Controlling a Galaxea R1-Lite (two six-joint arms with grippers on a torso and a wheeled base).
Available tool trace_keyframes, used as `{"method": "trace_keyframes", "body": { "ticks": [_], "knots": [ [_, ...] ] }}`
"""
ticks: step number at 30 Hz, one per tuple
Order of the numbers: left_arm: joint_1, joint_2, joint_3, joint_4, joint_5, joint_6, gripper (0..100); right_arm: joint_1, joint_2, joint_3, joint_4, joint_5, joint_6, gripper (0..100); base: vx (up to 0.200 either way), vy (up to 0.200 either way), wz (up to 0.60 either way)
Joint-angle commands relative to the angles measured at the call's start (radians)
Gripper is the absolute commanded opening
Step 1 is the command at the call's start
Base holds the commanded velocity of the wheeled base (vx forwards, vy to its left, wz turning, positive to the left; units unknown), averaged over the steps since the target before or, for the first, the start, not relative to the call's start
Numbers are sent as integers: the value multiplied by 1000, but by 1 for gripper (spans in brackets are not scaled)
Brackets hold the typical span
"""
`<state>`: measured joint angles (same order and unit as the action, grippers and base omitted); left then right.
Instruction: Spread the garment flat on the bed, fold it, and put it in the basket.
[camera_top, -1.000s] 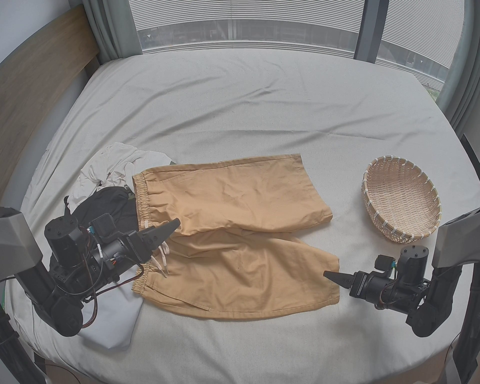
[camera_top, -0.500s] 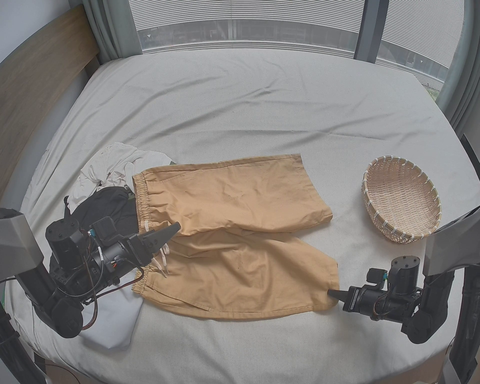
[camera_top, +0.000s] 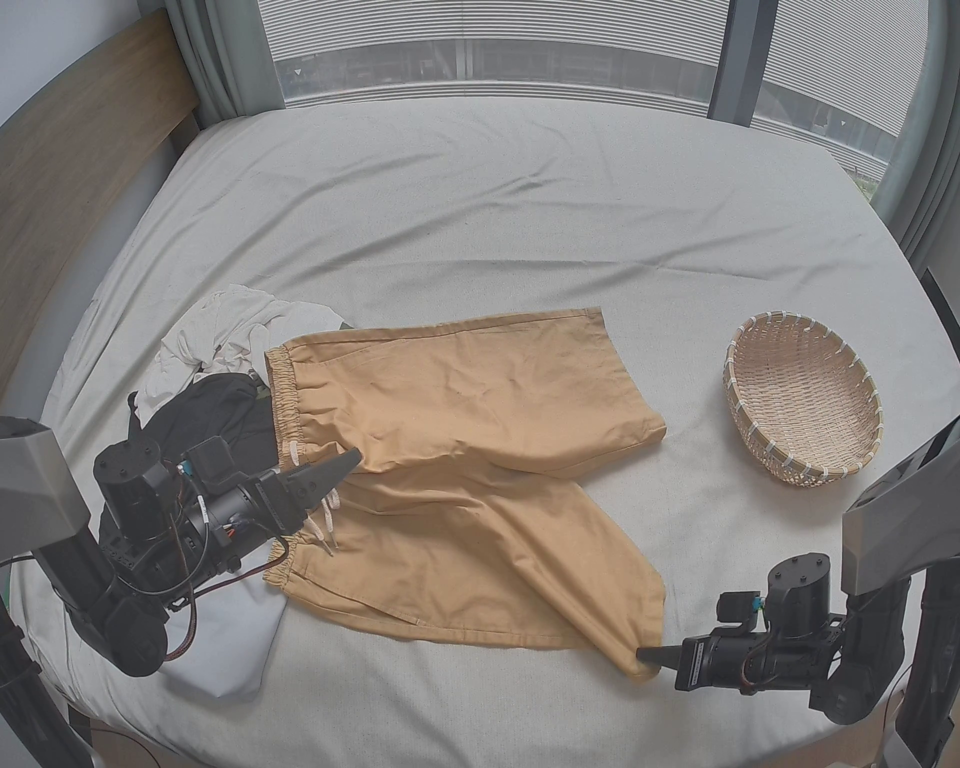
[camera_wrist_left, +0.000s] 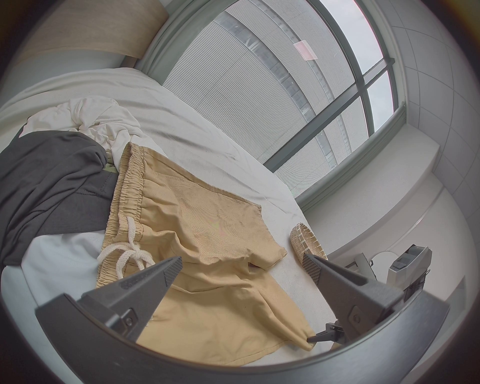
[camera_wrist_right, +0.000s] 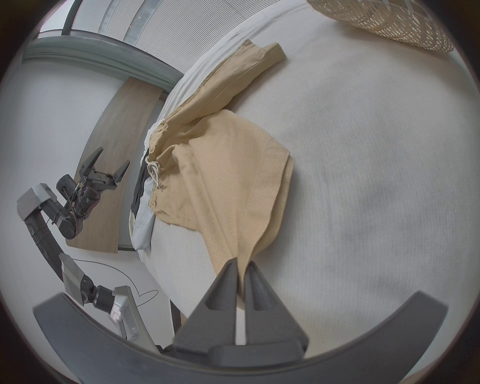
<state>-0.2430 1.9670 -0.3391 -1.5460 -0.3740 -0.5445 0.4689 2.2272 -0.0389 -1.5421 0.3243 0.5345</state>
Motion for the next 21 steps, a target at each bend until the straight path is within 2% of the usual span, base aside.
{"method": "trace_keyframes", "body": {
  "ticks": [1,2,3,6,9,11,15,21],
  "knots": [
    [1,6,5,0,0,0,100,0,20,-13,-1,-1,1,0,0,0,0],
    [1,6,5,0,0,0,100,-1,20,-16,-1,-2,1,0,0,0,0],
    [1,6,5,0,0,0,100,-3,20,-16,-1,-2,1,100,0,0,0],
    [1,7,5,0,0,0,100,-7,14,-41,-3,-10,4,100,0,0,0],
    [-1,7,5,0,0,0,100,-39,9,-87,-1,-68,21,100,0,0,0],
    [-1,6,5,0,0,1,100,-69,5,-119,-1,-83,32,100,0,0,0],
    [-1,7,5,0,1,1,100,-98,-4,-150,0,-83,61,100,0,0,0],
    [-4,16,5,0,1,6,100,-87,9,-173,0,-82,75,100,0,0,0]
  ]
}}
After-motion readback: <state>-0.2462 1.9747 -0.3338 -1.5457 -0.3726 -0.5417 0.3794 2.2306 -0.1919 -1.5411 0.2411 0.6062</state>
